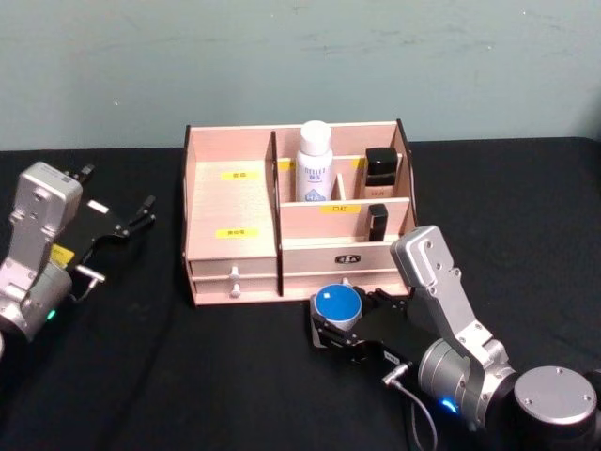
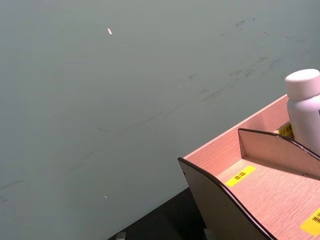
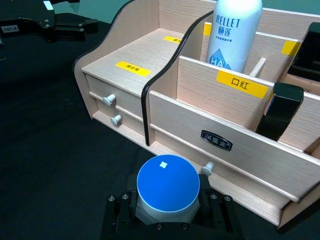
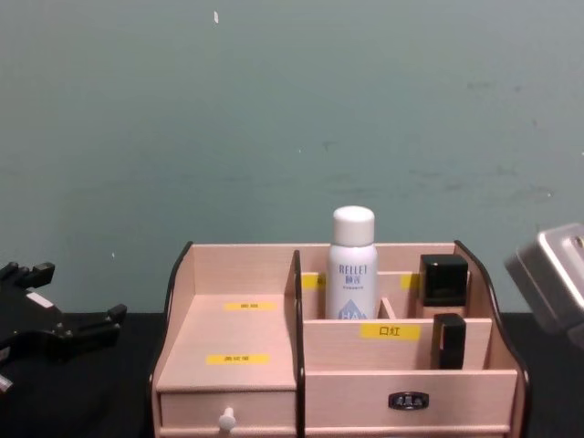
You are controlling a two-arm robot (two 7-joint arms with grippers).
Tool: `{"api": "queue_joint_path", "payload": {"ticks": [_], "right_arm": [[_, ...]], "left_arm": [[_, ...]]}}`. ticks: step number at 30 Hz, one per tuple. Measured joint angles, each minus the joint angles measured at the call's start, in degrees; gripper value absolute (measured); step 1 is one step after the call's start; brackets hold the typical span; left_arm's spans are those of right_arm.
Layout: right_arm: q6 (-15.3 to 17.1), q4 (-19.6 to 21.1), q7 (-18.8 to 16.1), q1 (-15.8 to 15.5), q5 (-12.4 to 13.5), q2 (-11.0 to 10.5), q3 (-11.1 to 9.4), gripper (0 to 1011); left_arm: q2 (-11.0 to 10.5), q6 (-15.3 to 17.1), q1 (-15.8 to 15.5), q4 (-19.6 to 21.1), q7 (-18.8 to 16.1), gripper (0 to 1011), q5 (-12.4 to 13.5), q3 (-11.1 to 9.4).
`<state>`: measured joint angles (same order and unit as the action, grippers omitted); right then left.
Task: Pick up the facial cleanser and watermelon frost from the table and place them into the tiered storage box.
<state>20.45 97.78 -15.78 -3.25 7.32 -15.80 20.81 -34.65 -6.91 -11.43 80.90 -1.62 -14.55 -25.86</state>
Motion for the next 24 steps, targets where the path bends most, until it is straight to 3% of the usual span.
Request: {"api": "queue_joint_path", "payload": {"ticks": [15, 24], "right_arm": [[-0.5, 0.0, -0.7, -0.1, 0.4, -0.2, -0.1, 715], [-1.0, 3.1, -2.9, -0.2, 1.6, -2.0, 0.3, 715]], "left_arm": [[0.0, 0.0, 0.0, 0.0, 0.0, 1001, 0.0, 0.0], [0.0, 0.0, 0.0, 0.0, 0.0, 1001, 0.0, 0.0]]}}
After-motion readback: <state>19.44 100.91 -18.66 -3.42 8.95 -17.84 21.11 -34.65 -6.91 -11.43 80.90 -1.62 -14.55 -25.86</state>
